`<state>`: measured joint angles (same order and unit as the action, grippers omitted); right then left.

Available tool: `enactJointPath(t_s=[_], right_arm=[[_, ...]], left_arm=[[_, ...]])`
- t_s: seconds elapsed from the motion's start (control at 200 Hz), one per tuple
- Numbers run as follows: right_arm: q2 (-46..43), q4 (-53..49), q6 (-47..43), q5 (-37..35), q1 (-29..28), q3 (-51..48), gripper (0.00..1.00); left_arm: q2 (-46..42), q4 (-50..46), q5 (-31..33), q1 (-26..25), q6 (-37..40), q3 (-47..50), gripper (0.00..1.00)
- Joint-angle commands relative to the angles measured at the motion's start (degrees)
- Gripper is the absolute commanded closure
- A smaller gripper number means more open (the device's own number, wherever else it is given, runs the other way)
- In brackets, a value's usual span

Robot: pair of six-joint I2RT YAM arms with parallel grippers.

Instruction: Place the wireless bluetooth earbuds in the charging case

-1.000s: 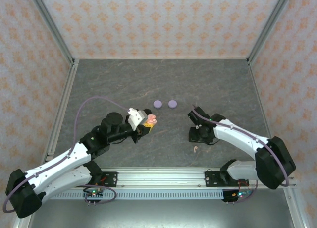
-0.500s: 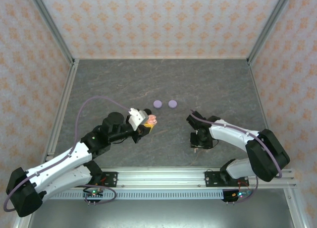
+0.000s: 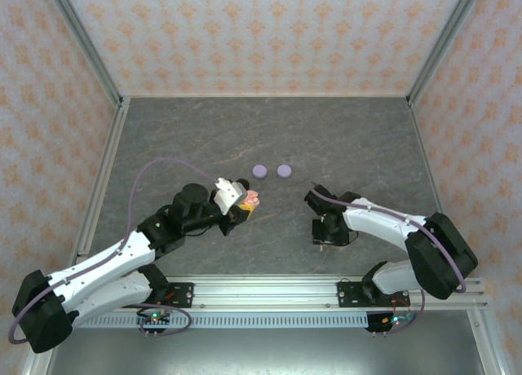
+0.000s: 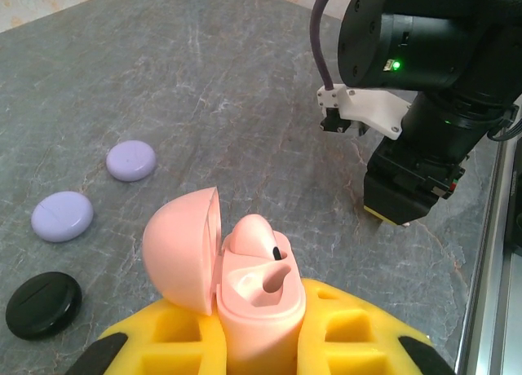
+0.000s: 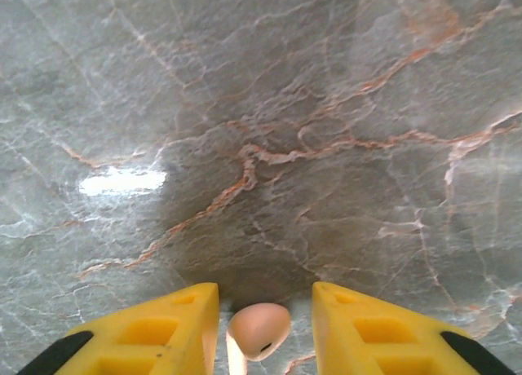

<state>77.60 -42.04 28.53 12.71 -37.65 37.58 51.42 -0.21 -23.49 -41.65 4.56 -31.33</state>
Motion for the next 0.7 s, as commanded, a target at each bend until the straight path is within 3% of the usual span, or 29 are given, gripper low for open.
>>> enactJointPath(t_s=[0.0,0.27,0.696], right_arm=[[-0.79,-1.28,1.15,1.57,-1.0,0.52,0.65],[1.01,0.02,1.2,1.05,-1.86,0.04,0.67],[-1.35,1.34,1.59,2.84,-2.5,-0.68,0.79]], left_arm=[[0.33,2.38,0.25,-0.2,0.55,-1.3,1.0],[0.28,2.18,0.28,-0.24,0.57,-1.36,1.0],[-0.16,1.9,0.44,-0.19,0.3,-1.28,1.0]])
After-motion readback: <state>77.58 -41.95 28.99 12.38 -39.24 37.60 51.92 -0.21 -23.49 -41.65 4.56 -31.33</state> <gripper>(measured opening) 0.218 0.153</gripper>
